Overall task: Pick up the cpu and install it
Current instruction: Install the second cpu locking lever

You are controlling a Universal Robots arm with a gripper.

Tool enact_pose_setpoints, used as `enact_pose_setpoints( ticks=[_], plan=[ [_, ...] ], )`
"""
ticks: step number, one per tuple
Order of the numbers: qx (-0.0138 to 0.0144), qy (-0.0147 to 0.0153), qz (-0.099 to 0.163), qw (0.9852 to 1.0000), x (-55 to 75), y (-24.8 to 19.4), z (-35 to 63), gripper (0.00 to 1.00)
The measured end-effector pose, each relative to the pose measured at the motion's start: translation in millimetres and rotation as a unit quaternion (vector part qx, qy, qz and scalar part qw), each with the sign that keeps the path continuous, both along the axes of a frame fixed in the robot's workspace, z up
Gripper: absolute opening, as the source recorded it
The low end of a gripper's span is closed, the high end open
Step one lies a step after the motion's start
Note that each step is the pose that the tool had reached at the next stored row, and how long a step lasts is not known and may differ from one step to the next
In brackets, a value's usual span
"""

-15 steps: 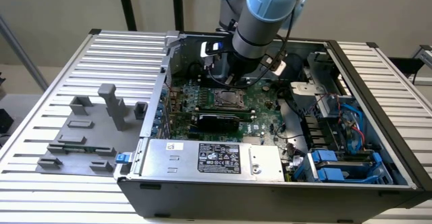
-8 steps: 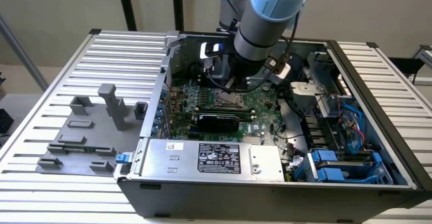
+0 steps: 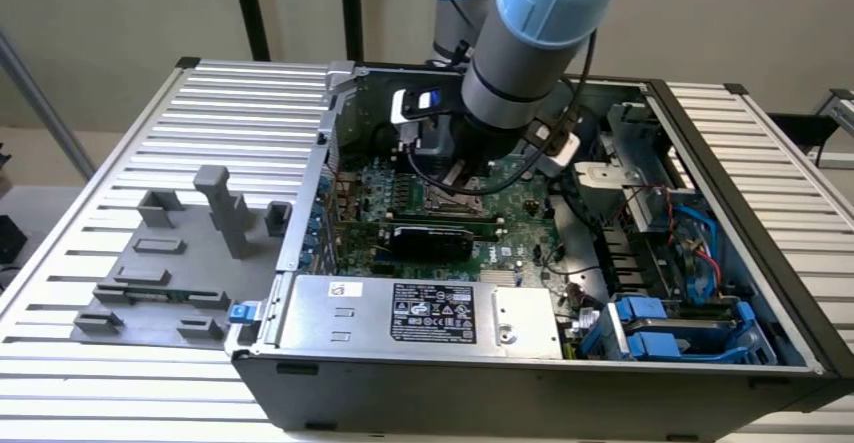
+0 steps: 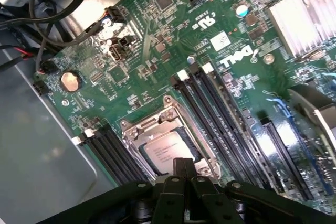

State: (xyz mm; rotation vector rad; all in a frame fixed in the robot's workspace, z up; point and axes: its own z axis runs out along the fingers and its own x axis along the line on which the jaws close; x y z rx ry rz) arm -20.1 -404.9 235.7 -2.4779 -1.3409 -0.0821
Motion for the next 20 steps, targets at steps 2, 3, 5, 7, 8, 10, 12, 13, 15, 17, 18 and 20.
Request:
enact_pose_setpoints(
  ticks=[2, 3, 5, 7, 8, 10, 12, 13, 15, 17, 18, 20],
  plan=[
    [-0.0006, 0.0, 0.0, 1.0, -3.2, -3.4, 0.5, 0.11],
    [-0.0009, 0.0, 0.0, 1.0, -4.7, -4.9, 0.8, 0.11],
    [-0.0015, 0.0, 0.0, 1.0, -8.0, -8.3, 1.3, 0.11],
    [-0.002, 0.0, 0.0, 1.0, -11.3, -11.6, 1.9, 0.11],
    [-0.0021, 0.0, 0.0, 1.0, -13.3, -13.1, 2.4, 0.11],
    [-0.0021, 0.0, 0.0, 1.0, -18.9, -15.7, 3.5, 0.11],
    [-0.0021, 0.0002, 0.0, 1.0, -25.2, -16.9, 4.1, 0.11],
    [-0.0021, 0.0011, 0.0, 1.0, -27.1, -16.9, 4.0, 0.11],
    [-0.0022, 0.0028, 0.0, 1.0, -30.6, -16.8, 4.1, 0.11],
    [-0.0021, 0.003, 0.0, 1.0, -34.5, -15.9, 3.6, 0.11],
    [-0.0021, 0.003, 0.0, 1.0, -36.0, -15.0, 3.1, 0.11],
    [-0.0022, 0.003, 0.0, 1.0, -37.3, -11.0, 1.9, 0.11]
  ],
)
